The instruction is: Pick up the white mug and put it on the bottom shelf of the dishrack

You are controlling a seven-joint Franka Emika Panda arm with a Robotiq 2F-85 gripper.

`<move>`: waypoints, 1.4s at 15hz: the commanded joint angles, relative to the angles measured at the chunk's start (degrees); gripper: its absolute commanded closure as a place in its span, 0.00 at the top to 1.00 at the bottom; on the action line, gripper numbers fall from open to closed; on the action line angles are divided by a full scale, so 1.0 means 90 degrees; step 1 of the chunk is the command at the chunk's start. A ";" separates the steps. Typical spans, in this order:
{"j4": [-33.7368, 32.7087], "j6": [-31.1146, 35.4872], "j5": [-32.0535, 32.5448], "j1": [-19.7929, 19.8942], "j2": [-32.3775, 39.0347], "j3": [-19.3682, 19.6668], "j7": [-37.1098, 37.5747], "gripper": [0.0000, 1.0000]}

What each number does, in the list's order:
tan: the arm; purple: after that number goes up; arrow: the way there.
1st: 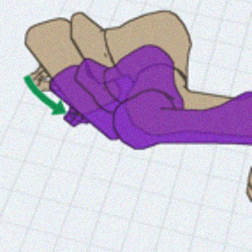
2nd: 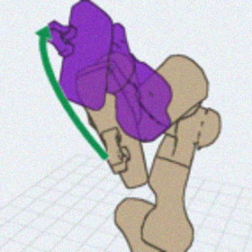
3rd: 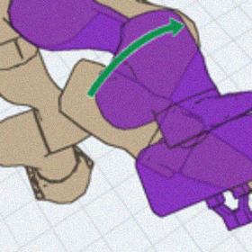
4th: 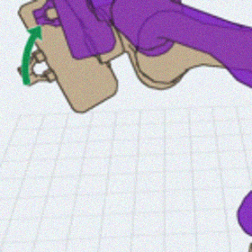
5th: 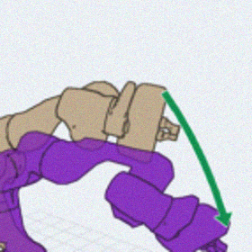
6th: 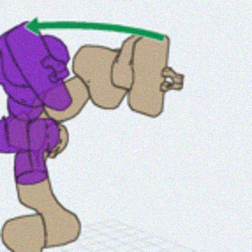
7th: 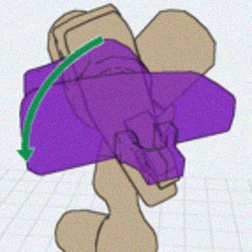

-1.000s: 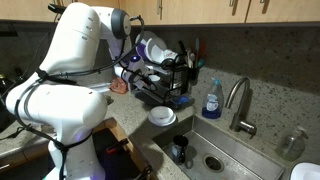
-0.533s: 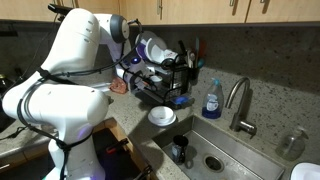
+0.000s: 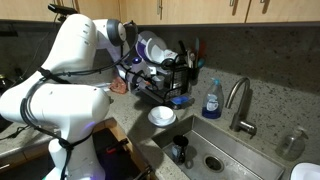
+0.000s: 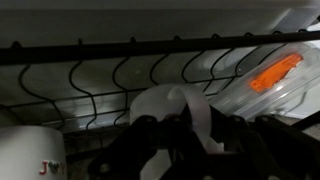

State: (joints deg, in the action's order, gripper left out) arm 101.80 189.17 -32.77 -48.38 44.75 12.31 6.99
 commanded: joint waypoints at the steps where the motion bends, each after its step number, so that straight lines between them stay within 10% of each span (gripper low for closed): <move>1: -0.0508 -0.0395 -0.0114 -0.0226 0.0315 0.0345 0.0260 0.03; 12: -0.0889 -0.0744 -0.0074 -0.0432 0.0647 0.0692 0.0735 0.06; 15: -0.0872 -0.0734 -0.0080 -0.0456 0.0636 0.0715 0.0735 0.41; 21: -0.0855 -0.0735 -0.0087 -0.0477 0.0620 0.0723 0.0739 0.75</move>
State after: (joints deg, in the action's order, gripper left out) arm 96.13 185.19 -32.77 -52.45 48.84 17.47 11.90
